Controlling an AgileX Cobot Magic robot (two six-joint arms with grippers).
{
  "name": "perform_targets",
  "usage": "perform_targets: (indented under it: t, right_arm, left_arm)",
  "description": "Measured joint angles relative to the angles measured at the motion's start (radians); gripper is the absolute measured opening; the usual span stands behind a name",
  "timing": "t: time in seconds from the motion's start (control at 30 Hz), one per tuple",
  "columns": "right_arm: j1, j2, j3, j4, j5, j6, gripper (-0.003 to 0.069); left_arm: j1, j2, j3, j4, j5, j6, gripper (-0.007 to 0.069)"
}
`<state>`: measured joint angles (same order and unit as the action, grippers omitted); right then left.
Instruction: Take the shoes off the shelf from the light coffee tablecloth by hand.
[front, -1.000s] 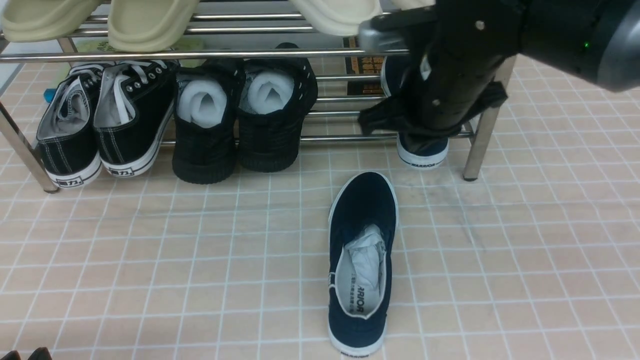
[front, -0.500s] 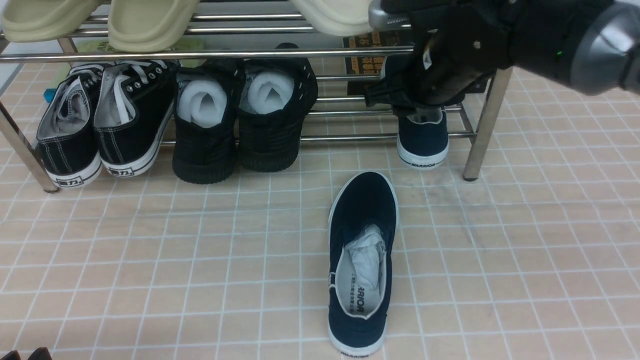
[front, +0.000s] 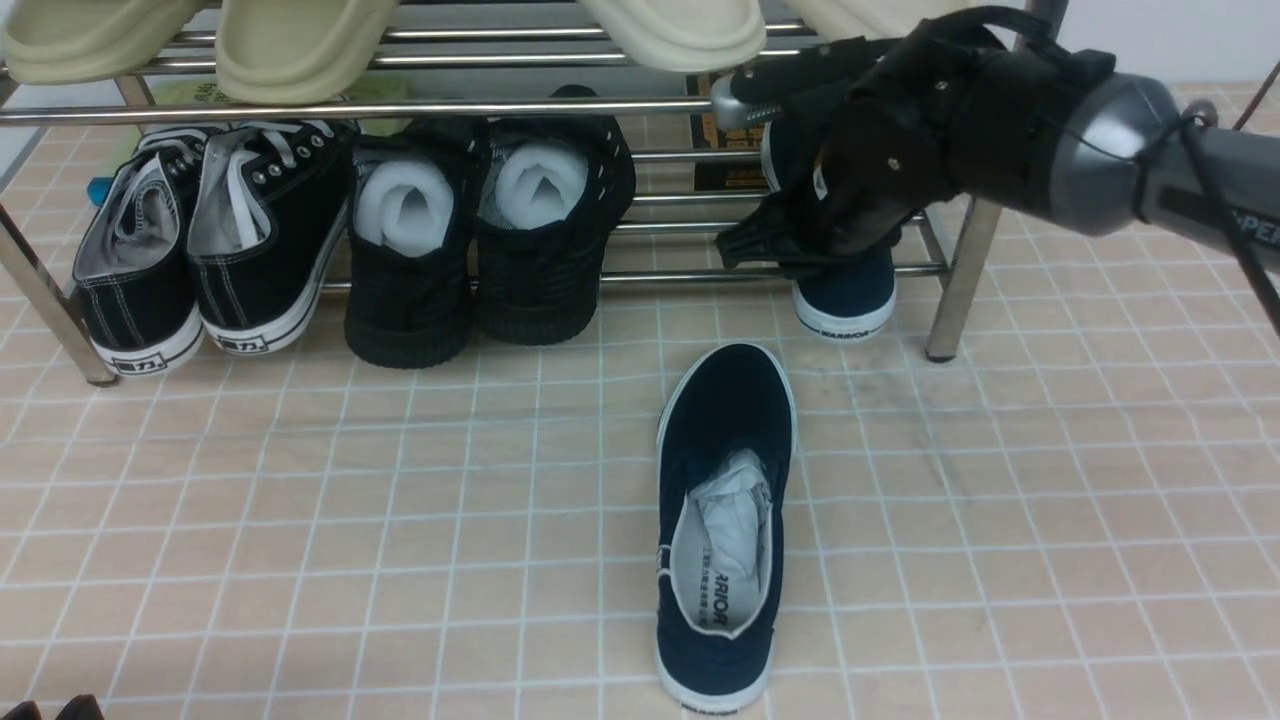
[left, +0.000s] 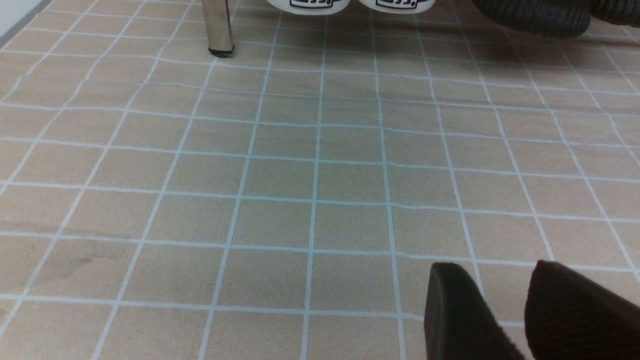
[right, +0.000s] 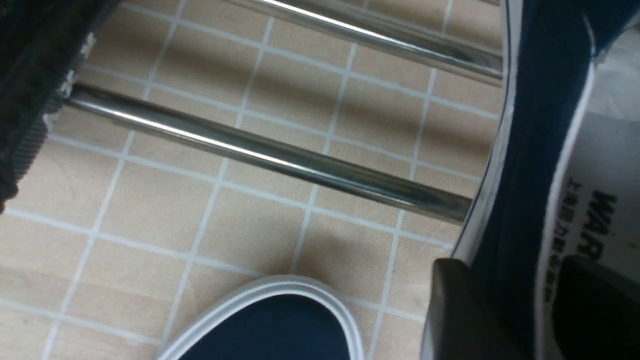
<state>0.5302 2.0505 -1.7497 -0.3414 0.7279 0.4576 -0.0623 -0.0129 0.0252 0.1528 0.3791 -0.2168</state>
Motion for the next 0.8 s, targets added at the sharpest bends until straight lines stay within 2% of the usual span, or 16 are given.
perform_targets:
  t: [0.07,0.13,0.17,0.3,0.57,0.67,0.8]
  right_arm:
    - [-0.001,0.0,-0.001,0.001,0.003,0.0,0.016]
    - [-0.001,-0.001,-0.001,0.011,0.008,0.0,0.005]
    - [-0.001,-0.004,-0.001,0.015,0.011,0.0,0.0031]
    - [-0.001,-0.042,-0.001,0.058,0.091,-0.014,0.0031]
    - [0.02,-0.239,0.001,0.25,0.419,-0.113,0.0031]
    - [0.04,-0.29,0.001,0.274,0.513,-0.139,0.0031]
    - [0.085,-0.332,0.042,0.265,0.531,-0.128,0.0031]
  left_arm:
    - [0.0,0.0,0.0,0.0,0.0,0.0,0.0241]
    - [0.0,0.0,0.0,0.0,0.0,0.0,0.0241]
    - [0.0,0.0,0.0,0.0,0.0,0.0,0.0241]
    - [0.0,0.0,0.0,0.0,0.0,0.0,0.0241]
    - [0.0,0.0,0.0,0.0,0.0,0.0,0.0241]
    - [0.0,0.0,0.0,0.0,0.0,0.0,0.0241]
    - [0.0,0.0,0.0,0.0,0.0,0.0,0.0241]
